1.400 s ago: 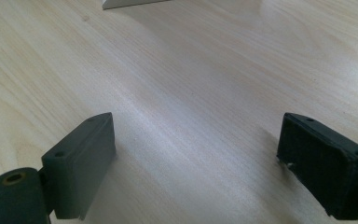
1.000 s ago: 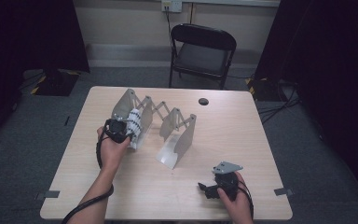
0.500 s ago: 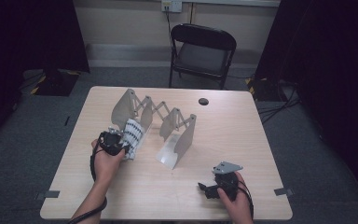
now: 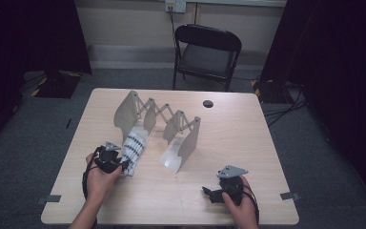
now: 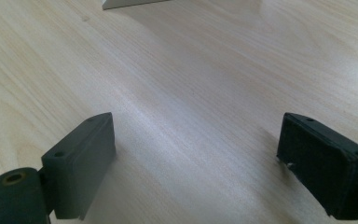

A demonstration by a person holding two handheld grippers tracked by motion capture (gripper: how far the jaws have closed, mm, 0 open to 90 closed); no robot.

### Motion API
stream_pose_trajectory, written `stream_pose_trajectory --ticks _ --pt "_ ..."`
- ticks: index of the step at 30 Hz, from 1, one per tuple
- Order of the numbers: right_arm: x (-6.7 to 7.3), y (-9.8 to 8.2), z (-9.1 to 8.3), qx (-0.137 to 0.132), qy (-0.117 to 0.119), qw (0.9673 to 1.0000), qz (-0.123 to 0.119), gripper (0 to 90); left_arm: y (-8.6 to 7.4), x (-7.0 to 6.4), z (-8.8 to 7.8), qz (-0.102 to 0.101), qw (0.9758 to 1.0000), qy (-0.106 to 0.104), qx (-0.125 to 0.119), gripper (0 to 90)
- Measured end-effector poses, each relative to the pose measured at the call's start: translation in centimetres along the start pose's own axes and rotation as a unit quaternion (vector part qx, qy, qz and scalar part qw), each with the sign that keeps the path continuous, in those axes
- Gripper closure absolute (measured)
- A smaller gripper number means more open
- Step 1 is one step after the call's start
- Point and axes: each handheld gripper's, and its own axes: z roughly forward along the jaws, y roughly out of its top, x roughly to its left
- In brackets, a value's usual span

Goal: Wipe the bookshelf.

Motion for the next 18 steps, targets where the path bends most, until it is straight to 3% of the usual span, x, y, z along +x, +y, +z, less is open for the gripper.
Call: stream_pose_trajectory --ticks 8,18 --pt "0.0 0.0 0.0 0.000 0.000 1.0000 0.000 10.6 -1.7 -0.5 -1.0 0.000 0.9997 -0.016 -0.016 68.6" --pt "0.0 0.0 0.0 0.000 -0.001 1.0000 0.001 10.6 -1.1 -0.9 -1.5 0.006 0.9994 0.000 -0.034 47.0"
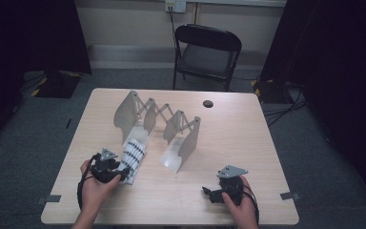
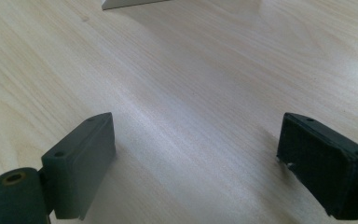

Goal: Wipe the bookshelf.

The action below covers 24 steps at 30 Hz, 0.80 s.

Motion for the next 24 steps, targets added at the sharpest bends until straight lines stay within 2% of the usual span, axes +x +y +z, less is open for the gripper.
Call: stream_pose_trajectory --ticks 3,4,5,6,9,12,14,18,20,21,23,24 --pt "0.0 0.0 0.0 0.000 0.000 1.0000 0.000 10.6 0.8 -0.1 0.1 -0.001 0.9999 0.001 -0.015 43.3" --pt "0.0 0.0 0.0 0.000 0.000 1.0000 0.000 10.6 1.2 -0.1 0.2 0.005 0.9999 0.000 -0.014 43.9" --pt "0.0 0.0 0.0 0.000 0.000 1.0000 0.000 10.6 1.5 -0.2 0.3 0.012 0.9999 0.000 -0.009 48.4" --pt "0.0 0.0 0.0 0.000 0.000 1.0000 0.000 10.6 1.9 -0.2 0.6 0.011 0.9999 -0.001 -0.008 49.2" --pt "0.0 0.0 0.0 0.000 0.000 1.0000 0.000 10.6 2.9 -0.5 1.3 0.008 0.9999 0.003 -0.012 46.9" --pt "0.0 0.0 0.0 0.000 0.000 1.0000 0.000 10.6 3.5 -0.5 2.3 0.014 0.9999 0.005 -0.002 48.0" --pt "0.0 0.0 0.0 0.000 0.000 1.0000 0.000 10.6 3.6 -0.4 3.1 0.018 0.9998 0.007 0.007 54.7" --pt "0.0 0.0 0.0 0.000 0.001 1.0000 0.000 10.6 3.3 -0.2 3.7 0.017 0.9997 0.014 0.012 58.0" --pt "0.0 0.0 0.0 0.000 0.001 1.0000 0.000 10.6 3.1 -0.3 3.6 0.028 0.9995 0.012 0.012 60.2" --pt "0.0 0.0 0.0 0.000 0.001 1.0000 -0.001 10.6 2.9 -0.5 3.6 0.025 0.9996 0.011 0.006 61.9" --pt "0.0 0.0 0.0 0.000 0.001 1.0000 -0.001 10.6 2.7 -0.6 3.3 0.037 0.9992 0.006 0.014 63.4" --pt "0.0 0.0 0.0 0.001 0.001 1.0000 -0.001 10.6 2.5 -0.6 3.1 0.035 0.9993 0.005 0.014 64.0"
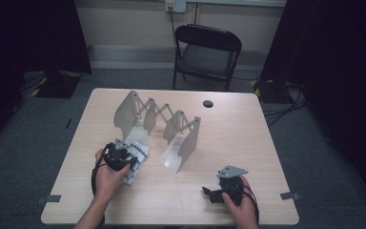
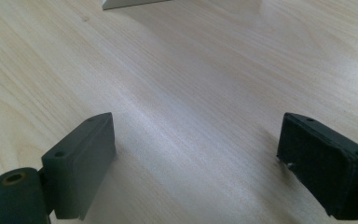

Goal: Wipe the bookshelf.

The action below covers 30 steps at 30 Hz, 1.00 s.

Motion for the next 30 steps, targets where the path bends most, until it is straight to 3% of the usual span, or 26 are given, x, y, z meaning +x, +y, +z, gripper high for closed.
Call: stream_pose_trajectory --ticks 6,16,19,24,30 --pt "0.0 0.0 0.0 0.000 0.000 1.0000 0.000 10.6 -1.2 0.1 -1.1 0.008 1.0000 -0.002 0.002 65.2" --pt "0.0 0.0 0.0 0.000 -0.001 1.0000 0.001 10.6 -3.0 0.3 -2.8 -0.008 0.9999 -0.008 0.001 65.2" --pt "0.0 0.0 0.0 0.000 -0.001 1.0000 0.001 10.6 -3.0 0.3 -3.0 -0.007 0.9999 -0.006 0.006 65.1" --pt "0.0 0.0 0.0 0.000 -0.001 1.0000 0.001 10.6 -2.4 0.5 -3.5 -0.029 0.9996 -0.003 0.003 56.0" --pt "0.0 0.0 0.0 0.000 -0.001 1.0000 0.001 10.6 -1.1 1.0 -3.6 -0.027 0.9995 0.003 -0.015 49.4"
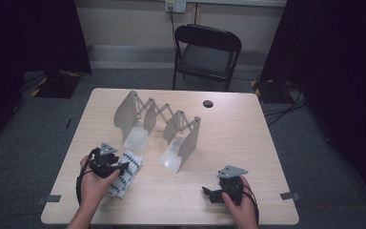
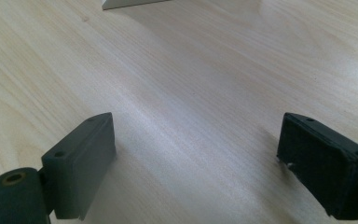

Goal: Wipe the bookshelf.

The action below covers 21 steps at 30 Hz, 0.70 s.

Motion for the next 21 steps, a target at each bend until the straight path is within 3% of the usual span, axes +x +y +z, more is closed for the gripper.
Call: stream_pose_trajectory --ticks 7,12,15,21 --pt "0.0 0.0 0.0 0.000 0.000 1.0000 0.000 10.6 2.2 0.6 0.6 0.003 0.9999 0.009 0.005 45.5" --pt "0.0 0.0 0.0 0.000 0.000 1.0000 0.000 10.6 3.8 1.4 0.6 -0.006 0.9998 0.018 0.000 47.1" --pt "0.0 0.0 0.0 0.000 0.000 1.0000 -0.001 10.6 5.2 2.4 0.5 -0.023 0.9995 0.020 -0.011 46.9" --pt "0.0 0.0 0.0 0.000 0.000 1.0000 -0.001 10.6 6.6 3.1 0.9 -0.021 0.9994 0.027 -0.009 48.7"
